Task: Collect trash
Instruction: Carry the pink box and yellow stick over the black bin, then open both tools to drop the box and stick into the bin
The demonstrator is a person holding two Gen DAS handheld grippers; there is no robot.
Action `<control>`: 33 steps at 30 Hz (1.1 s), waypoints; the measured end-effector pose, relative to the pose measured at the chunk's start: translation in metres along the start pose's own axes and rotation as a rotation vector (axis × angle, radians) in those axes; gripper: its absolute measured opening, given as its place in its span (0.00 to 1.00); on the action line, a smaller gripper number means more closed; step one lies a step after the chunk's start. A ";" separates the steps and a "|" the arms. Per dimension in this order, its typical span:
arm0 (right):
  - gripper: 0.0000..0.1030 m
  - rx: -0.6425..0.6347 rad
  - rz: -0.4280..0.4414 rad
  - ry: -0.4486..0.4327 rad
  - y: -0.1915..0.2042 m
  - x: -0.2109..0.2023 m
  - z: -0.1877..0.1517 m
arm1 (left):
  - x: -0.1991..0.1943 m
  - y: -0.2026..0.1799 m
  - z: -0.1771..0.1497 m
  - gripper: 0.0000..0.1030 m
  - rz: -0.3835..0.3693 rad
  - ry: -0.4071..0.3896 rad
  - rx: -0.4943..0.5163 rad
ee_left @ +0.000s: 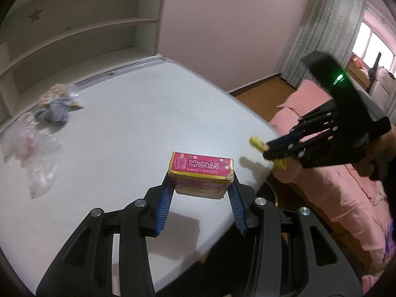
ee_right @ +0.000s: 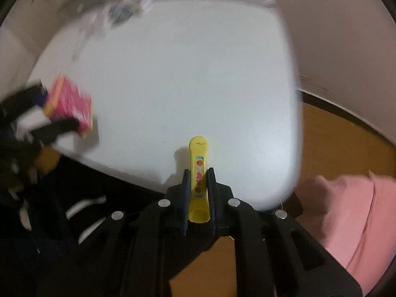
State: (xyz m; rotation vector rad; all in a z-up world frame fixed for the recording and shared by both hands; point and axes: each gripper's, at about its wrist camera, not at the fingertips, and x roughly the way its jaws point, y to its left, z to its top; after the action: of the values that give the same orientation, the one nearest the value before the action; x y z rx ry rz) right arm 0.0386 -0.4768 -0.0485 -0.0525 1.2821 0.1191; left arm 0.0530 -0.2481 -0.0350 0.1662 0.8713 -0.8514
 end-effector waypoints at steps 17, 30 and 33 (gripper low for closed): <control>0.13 0.991 -0.123 -0.126 -0.171 0.083 -0.239 | 0.120 -0.194 0.001 0.41 -0.283 0.081 0.281; 0.17 1.083 -0.020 -0.133 -0.206 0.116 -0.266 | 0.163 -0.220 -0.006 0.41 -0.261 0.147 0.296; 0.48 1.120 -0.013 -0.174 -0.211 0.110 -0.270 | 0.167 -0.223 -0.007 0.41 -0.262 0.157 0.304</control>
State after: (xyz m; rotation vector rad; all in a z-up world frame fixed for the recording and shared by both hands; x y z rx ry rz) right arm -0.1633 -0.7083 -0.2363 0.8882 1.0266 -0.5994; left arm -0.0528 -0.4926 -0.1170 0.3946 0.9190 -1.2277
